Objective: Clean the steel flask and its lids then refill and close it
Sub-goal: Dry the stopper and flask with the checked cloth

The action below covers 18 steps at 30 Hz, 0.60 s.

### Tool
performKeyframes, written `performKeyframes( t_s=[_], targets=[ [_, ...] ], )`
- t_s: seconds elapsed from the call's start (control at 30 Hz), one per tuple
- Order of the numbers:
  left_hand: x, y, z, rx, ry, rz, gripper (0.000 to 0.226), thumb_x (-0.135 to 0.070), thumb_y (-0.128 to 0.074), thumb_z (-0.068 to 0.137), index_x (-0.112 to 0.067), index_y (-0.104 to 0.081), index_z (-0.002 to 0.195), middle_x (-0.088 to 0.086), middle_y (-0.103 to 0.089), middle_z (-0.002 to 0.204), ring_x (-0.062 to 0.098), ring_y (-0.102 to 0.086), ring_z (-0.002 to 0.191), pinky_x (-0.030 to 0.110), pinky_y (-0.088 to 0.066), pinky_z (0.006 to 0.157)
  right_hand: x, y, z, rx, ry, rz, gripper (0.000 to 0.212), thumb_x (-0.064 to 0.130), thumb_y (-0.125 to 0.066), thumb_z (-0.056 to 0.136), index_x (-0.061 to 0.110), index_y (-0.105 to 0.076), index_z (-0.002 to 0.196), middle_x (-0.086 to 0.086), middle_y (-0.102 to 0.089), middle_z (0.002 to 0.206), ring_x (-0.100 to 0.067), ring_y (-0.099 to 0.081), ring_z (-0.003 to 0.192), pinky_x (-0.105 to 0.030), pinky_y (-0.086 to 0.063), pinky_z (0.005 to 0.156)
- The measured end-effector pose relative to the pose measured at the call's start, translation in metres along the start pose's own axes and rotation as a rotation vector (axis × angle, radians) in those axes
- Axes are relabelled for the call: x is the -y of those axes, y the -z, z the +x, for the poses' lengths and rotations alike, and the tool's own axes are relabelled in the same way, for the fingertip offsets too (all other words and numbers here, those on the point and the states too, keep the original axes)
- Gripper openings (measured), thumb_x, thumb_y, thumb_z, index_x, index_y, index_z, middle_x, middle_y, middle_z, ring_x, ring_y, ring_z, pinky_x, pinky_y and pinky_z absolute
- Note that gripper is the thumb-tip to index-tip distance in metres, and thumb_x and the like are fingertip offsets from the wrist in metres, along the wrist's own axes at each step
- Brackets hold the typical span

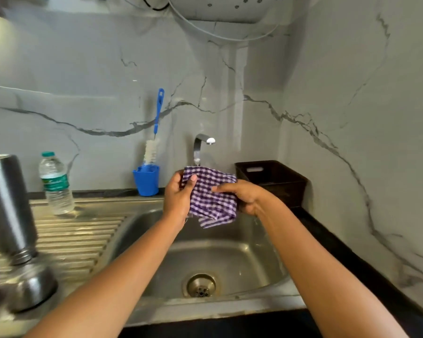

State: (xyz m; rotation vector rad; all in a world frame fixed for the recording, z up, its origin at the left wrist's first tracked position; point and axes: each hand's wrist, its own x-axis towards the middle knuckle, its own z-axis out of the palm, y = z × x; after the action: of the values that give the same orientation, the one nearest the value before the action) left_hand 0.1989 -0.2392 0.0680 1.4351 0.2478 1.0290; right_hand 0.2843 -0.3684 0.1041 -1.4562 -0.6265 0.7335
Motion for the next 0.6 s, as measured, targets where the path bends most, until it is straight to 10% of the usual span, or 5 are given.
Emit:
performKeyframes(
  t_s=[0.27, 0.43, 0.6],
  targets=[
    [-0.047, 0.126, -0.014, 0.102, -0.028, 0.596, 0.014, -0.005, -0.063, 0.088, -0.014, -0.065, 0.098, -0.003, -0.063, 0.08, -0.006, -0.055, 0.052, 0.011, -0.042, 0.048, -0.008, -0.08, -0.004, 0.008, -0.008, 0.227, 0.013, 0.003, -0.054, 0.085, -0.003, -0.061, 0.093, -0.017, -0.069, 0.07, -0.026, -0.067, 0.057, -0.036, -0.057, 0.053],
    [-0.11, 0.217, -0.028, 0.564, 0.258, 1.423, 0.059, -0.023, -0.073, 0.082, -0.024, -0.048, 0.135, 0.003, -0.054, 0.132, 0.017, -0.053, 0.117, 0.027, -0.04, 0.099, -0.037, -0.13, 0.002, -0.042, 0.002, 0.32, 0.013, 0.0, -0.049, 0.085, 0.001, -0.058, 0.095, -0.017, -0.068, 0.076, -0.03, -0.065, 0.067, -0.045, -0.058, 0.067],
    [-0.125, 0.259, -0.044, 0.724, 0.561, 1.59, 0.084, -0.036, -0.079, 0.073, -0.035, -0.033, 0.143, 0.0, -0.04, 0.147, 0.019, -0.039, 0.134, 0.027, -0.03, 0.105, -0.057, -0.148, -0.001, -0.088, 0.077, 0.254, 0.019, -0.002, -0.048, 0.087, 0.009, -0.054, 0.101, -0.014, -0.064, 0.093, -0.029, -0.064, 0.082, -0.041, -0.056, 0.07]
  ],
)
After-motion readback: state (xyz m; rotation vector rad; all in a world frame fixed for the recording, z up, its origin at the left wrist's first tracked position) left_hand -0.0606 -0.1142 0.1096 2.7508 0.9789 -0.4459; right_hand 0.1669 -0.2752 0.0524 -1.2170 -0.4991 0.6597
